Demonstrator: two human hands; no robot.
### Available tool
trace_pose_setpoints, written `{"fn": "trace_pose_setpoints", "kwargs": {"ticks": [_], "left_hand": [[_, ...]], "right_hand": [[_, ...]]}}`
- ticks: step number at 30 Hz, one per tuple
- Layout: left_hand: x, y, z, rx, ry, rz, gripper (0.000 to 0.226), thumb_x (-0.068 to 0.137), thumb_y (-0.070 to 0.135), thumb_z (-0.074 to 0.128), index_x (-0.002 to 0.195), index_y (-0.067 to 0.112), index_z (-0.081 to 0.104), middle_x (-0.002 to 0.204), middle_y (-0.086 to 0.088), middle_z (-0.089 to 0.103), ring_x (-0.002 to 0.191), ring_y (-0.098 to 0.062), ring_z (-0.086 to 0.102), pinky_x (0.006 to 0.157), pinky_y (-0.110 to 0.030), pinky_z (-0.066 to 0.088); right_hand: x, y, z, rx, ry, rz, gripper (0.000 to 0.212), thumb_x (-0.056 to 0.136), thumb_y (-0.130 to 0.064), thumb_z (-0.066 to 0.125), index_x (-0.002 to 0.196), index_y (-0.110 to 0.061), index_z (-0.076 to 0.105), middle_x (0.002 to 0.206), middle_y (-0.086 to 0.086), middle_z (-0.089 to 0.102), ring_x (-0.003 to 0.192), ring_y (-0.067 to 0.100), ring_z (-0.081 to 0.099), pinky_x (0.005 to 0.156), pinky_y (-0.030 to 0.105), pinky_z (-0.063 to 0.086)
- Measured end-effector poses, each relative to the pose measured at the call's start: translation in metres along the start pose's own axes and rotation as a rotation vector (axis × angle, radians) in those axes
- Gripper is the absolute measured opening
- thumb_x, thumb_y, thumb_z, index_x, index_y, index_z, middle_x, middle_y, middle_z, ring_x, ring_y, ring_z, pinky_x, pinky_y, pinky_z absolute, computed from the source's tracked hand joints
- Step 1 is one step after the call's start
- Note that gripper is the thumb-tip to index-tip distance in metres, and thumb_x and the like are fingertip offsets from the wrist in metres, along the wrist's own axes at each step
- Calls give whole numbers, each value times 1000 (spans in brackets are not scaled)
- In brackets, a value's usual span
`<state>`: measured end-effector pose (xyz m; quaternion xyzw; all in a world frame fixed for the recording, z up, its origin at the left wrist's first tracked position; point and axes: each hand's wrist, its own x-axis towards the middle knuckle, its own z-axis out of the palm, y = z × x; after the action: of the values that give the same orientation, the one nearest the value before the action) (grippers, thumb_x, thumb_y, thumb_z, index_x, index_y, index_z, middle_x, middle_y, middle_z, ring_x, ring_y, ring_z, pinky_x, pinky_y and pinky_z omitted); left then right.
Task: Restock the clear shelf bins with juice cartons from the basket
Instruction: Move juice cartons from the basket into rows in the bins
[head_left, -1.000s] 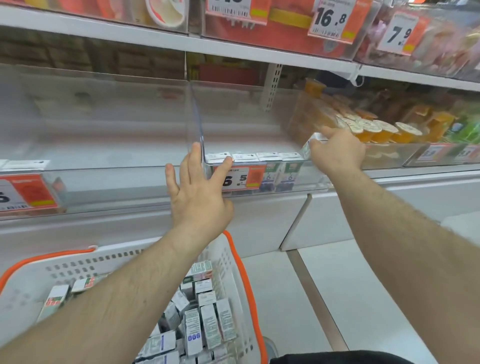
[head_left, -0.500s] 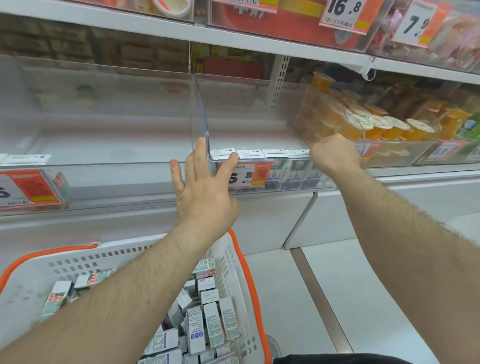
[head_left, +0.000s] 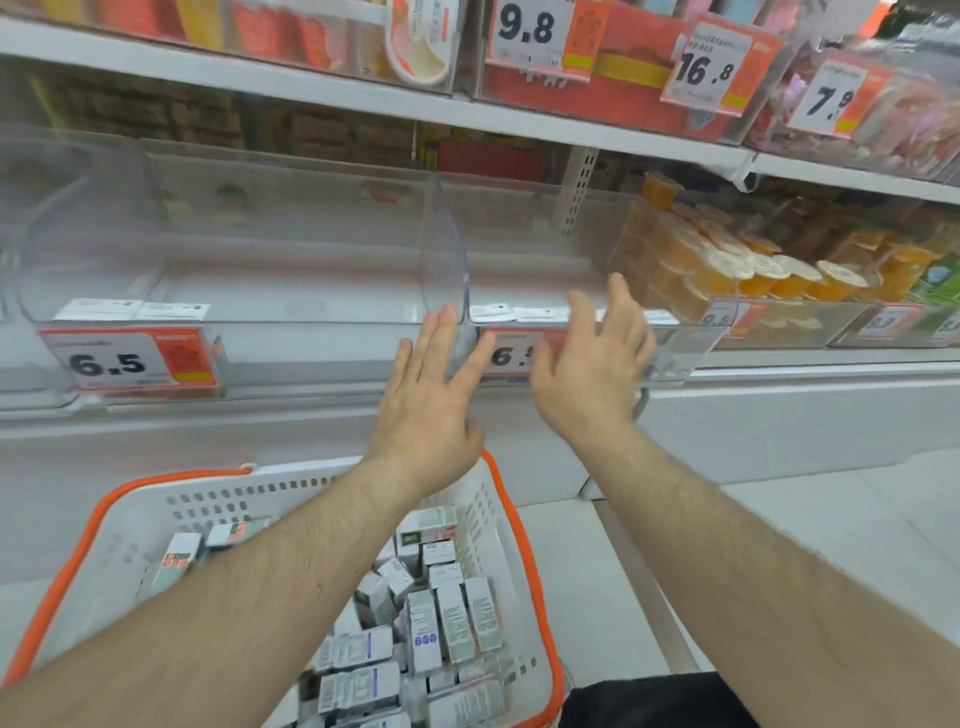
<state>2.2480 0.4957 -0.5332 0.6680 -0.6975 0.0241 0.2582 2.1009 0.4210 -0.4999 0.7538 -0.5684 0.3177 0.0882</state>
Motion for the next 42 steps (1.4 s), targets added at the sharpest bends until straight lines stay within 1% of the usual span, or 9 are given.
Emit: {"fn": "trace_pose_setpoints", "kwargs": {"ticks": [3, 6, 8, 11, 15, 20, 30, 36, 42], "left_hand": [[-41, -31, 9, -104, -13, -104, 82, 82, 15, 60, 154, 23, 21, 164, -3, -7, 150, -21, 0, 122, -36, 5], [-80, -69, 24, -188, -191, -329, 66, 85, 18, 60, 146, 21, 37, 154, -2, 30, 136, -25, 36, 112, -40, 33], [-101, -90, 35, -191, -362, -426, 53, 89, 19, 58, 140, 22, 45, 147, 0, 42, 131, -21, 44, 107, -37, 38], [-126, -112, 51, -238, -529, -530, 44, 91, 19, 59, 135, 21, 52, 141, -2, 50, 119, -21, 54, 96, -30, 44], [-144, -136, 72, -267, -575, -650, 43, 89, 17, 59, 132, 18, 56, 133, -5, 56, 110, -22, 59, 90, -32, 50], [-155, -172, 95, -124, -583, -618, 39, 85, 14, 59, 123, 19, 61, 123, -3, 59, 114, -22, 54, 91, -34, 49], [-120, -186, 150, 163, -568, -256, 67, 82, 13, 60, 145, 26, 39, 145, 3, 47, 135, -19, 39, 117, -39, 23], [-116, -207, 154, 338, -681, -356, 74, 81, 13, 60, 147, 27, 30, 148, 3, 41, 139, -20, 34, 118, -40, 18], [-156, -222, 125, 332, -514, -455, 56, 82, 33, 58, 135, 25, 41, 135, -1, 40, 123, -24, 39, 104, -38, 34]], "right_hand": [[-33, -26, 17, 126, 96, -430, 47, 76, -26, 56, 120, -10, 61, 138, 19, 48, 124, 34, 41, 103, 46, 26], [-53, -41, 40, 170, -111, -572, 36, 75, -24, 49, 101, -8, 68, 108, 13, 65, 100, 34, 57, 85, 39, 32], [-65, -47, 54, 126, -424, -541, 27, 82, -22, 47, 93, -10, 69, 96, 10, 68, 93, 34, 61, 78, 35, 34], [-83, -43, 84, 11, -843, -432, 23, 90, -21, 49, 103, -17, 68, 108, 7, 69, 102, 29, 60, 83, 32, 45], [-105, -33, 124, 52, -1136, -153, 25, 92, -23, 55, 113, -17, 66, 123, 5, 65, 111, 24, 57, 93, 32, 49], [-121, -20, 159, 33, -1102, 21, 40, 93, -28, 56, 131, -15, 57, 133, 8, 57, 118, 26, 55, 98, 34, 47], [-134, -28, 219, -227, -963, -261, 64, 74, -30, 60, 136, -25, 46, 138, -1, 51, 126, 26, 38, 106, 42, 28], [-146, -27, 245, -361, -1050, -267, 59, 83, -27, 59, 139, -28, 41, 141, 0, 51, 128, 28, 37, 106, 47, 26], [-148, -27, 245, -329, -1014, -279, 47, 87, -25, 58, 133, -25, 46, 133, -1, 57, 123, 24, 45, 105, 45, 28]]}}
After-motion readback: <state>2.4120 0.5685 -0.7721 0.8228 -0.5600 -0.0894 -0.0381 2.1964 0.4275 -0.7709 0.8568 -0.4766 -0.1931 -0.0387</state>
